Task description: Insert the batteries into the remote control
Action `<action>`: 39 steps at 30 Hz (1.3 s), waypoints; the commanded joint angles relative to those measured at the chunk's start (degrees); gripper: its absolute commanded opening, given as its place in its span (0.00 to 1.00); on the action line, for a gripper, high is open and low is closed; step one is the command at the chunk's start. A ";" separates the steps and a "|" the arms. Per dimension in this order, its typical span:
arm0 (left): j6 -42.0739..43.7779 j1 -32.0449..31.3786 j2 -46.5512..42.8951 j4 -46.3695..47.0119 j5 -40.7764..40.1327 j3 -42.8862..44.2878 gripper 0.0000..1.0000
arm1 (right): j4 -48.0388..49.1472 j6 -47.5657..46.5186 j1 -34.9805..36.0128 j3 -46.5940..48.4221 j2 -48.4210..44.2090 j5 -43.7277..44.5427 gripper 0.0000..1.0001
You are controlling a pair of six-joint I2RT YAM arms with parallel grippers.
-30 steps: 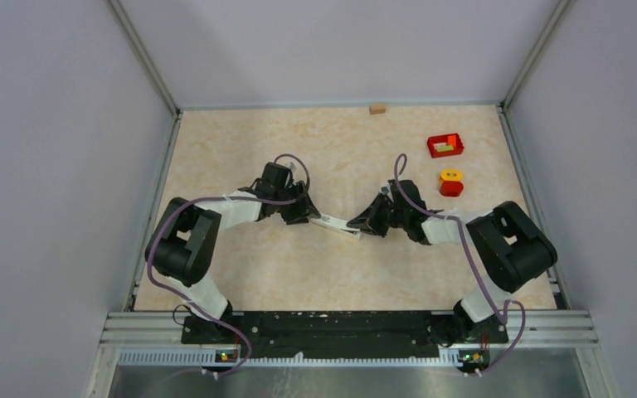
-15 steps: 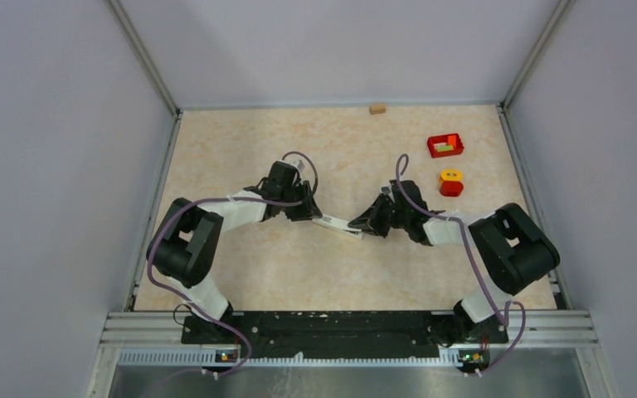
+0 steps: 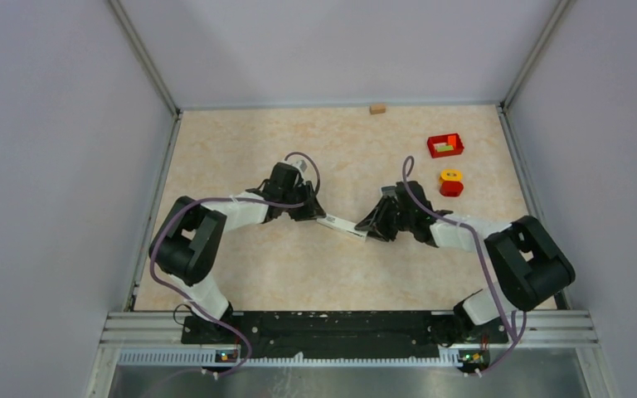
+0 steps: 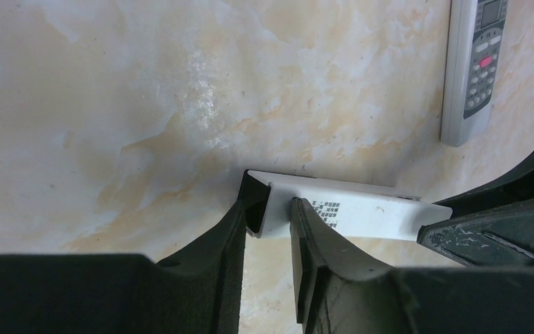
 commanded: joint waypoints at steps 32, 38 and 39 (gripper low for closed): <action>0.77 -1.14 5.87 -7.11 -5.06 -4.70 0.30 | -10.18 -7.66 -1.42 -1.08 -3.38 14.82 0.22; 0.61 -1.14 5.62 -6.66 -4.06 -4.96 0.30 | -8.55 -8.19 -1.42 -1.47 -3.54 14.26 0.26; 0.57 -1.15 5.38 -6.61 -3.97 -5.11 0.30 | -7.87 -8.33 -1.42 -1.43 -3.74 13.85 0.29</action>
